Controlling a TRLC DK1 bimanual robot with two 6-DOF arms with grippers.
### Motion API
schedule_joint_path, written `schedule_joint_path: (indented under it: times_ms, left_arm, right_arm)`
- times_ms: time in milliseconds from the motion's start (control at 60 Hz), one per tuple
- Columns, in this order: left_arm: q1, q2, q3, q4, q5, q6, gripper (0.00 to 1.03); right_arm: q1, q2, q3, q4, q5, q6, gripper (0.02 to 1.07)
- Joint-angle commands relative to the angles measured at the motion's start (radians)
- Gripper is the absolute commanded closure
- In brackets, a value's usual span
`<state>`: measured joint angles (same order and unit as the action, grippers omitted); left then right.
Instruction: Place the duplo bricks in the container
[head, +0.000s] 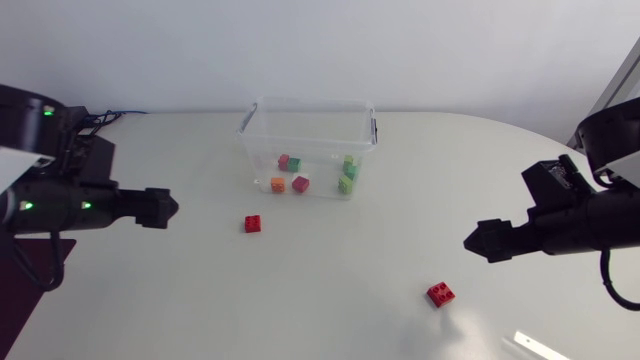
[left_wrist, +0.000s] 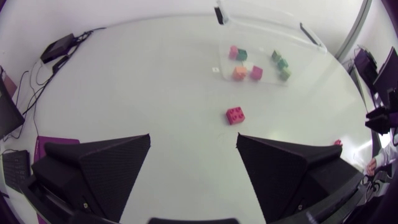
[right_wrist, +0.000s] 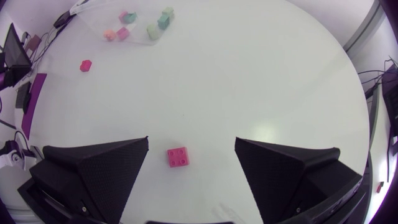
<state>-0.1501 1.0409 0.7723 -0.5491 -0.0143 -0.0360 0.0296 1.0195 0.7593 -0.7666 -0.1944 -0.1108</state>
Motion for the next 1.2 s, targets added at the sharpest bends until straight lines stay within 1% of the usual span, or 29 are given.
schedule_joint_path:
  times_ms: [0,67,167,250,350,467,567,683,733,800,883,1017,1183]
  left_arm:
    - [-0.043,0.125,0.088,-0.049,-0.001,0.022,0.08]
    - [-0.071,0.214,0.14,-0.072,-0.001,0.013,0.08]
    - [-0.085,0.337,0.205,-0.089,-0.001,0.01,0.08]
    - [-0.094,0.421,0.246,-0.094,-0.001,-0.007,0.08]
    - [-0.12,0.539,0.311,-0.098,-0.001,-0.035,0.08]
    - [-0.152,0.668,0.421,-0.156,0.004,-0.073,0.08]
    - [-0.174,0.754,0.502,-0.18,0.004,-0.094,0.08]
    - [-0.183,0.857,0.605,-0.203,0.002,-0.12,0.08]
    - [-0.183,0.881,0.631,-0.212,0.002,-0.133,0.08]
    - [-0.183,0.926,0.668,-0.226,0.002,-0.153,0.1]
    - [-0.187,0.972,0.696,-0.23,0.002,-0.188,0.12]
    - [-0.194,1.013,0.723,-0.242,-0.004,-0.214,0.12]
    - [-0.2,1.045,0.739,-0.252,-0.006,-0.231,0.12]
  right_arm:
    - [-0.007,0.053,-0.021,-0.025,-0.011,-0.05,0.07]
    - [0.003,0.105,-0.021,-0.034,-0.007,-0.05,0.07]
    - [0.026,0.162,-0.032,-0.034,0.006,-0.052,0.07]
    - [0.066,0.197,-0.048,-0.022,0.039,-0.043,0.07]
    - [0.108,0.215,-0.058,0.001,0.059,-0.02,0.07]
    - [0.136,0.238,-0.061,0.02,0.085,0.002,0.07]
    - [0.155,0.26,-0.068,0.03,0.095,0.014,0.07]
    - [0.197,0.258,-0.078,0.05,0.107,0.013,0.07]
    - [0.214,0.26,-0.08,0.056,0.108,0.007,0.07]
    - [0.233,0.268,-0.078,0.064,0.108,-0.015,0.07]
    - [0.271,0.289,-0.075,0.081,0.105,-0.078,0.07]
    - [0.274,0.355,-0.034,0.089,0.087,-0.147,0.07]
    - [0.285,0.424,0.003,0.119,0.087,-0.196,0.07]
